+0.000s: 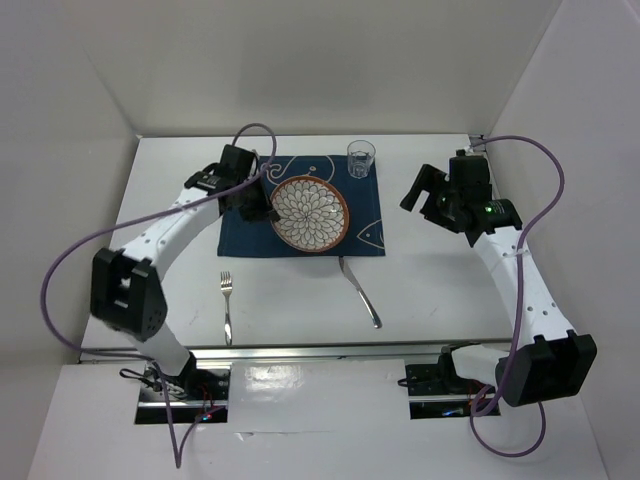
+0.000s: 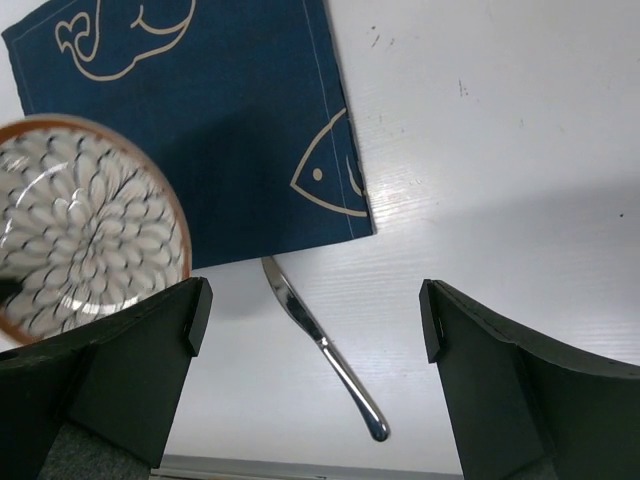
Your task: Set the dinner table for one person
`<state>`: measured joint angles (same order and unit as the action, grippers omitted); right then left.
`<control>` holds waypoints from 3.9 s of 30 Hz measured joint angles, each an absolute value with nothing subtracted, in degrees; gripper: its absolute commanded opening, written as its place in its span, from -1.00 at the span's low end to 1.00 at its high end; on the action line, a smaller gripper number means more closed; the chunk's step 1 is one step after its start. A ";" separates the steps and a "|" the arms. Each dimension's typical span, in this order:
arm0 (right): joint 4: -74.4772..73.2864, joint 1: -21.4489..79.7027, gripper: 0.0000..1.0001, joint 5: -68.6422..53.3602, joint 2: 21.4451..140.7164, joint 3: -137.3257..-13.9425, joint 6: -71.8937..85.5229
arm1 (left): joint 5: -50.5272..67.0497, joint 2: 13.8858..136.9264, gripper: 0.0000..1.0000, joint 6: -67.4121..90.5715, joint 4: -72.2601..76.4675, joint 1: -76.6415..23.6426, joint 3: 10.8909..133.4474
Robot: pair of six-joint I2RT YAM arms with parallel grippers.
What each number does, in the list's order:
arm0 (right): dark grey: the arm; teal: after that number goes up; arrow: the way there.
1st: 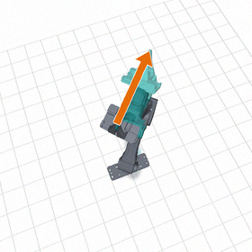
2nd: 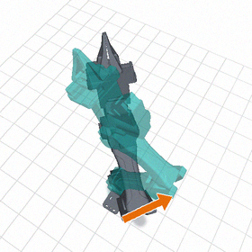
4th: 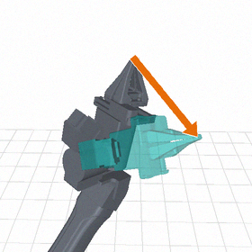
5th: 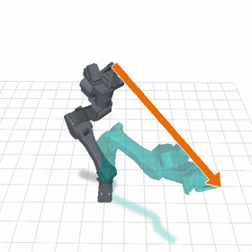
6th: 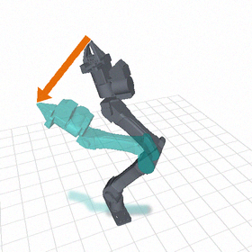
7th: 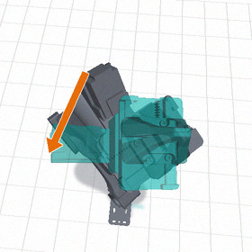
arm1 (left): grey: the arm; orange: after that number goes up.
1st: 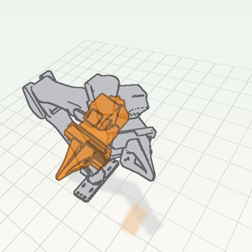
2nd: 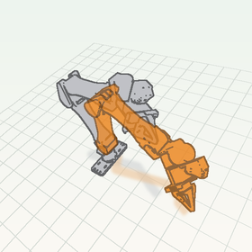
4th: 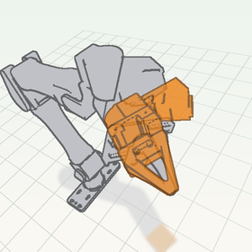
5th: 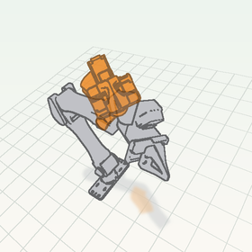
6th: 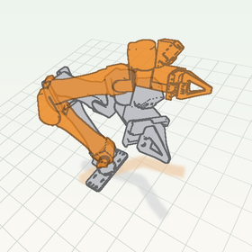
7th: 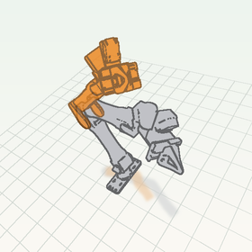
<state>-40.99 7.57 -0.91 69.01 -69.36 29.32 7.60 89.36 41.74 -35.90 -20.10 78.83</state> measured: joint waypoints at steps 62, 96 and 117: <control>-39.55 38.50 0.01 1.08 95.88 -55.13 24.10 | 12.91 89.58 0.56 34.81 -36.18 -9.93 91.11; -40.40 46.04 -0.61 3.11 92.82 -54.19 26.79 | 12.29 84.49 0.51 34.96 -38.13 -9.93 82.59; -38.35 46.04 0.06 4.10 95.48 -56.75 29.30 | 11.79 84.12 0.51 34.94 -38.81 -9.93 82.61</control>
<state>-38.35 46.04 4.10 95.48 -56.75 29.30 11.79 84.12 34.94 -38.81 -9.93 82.61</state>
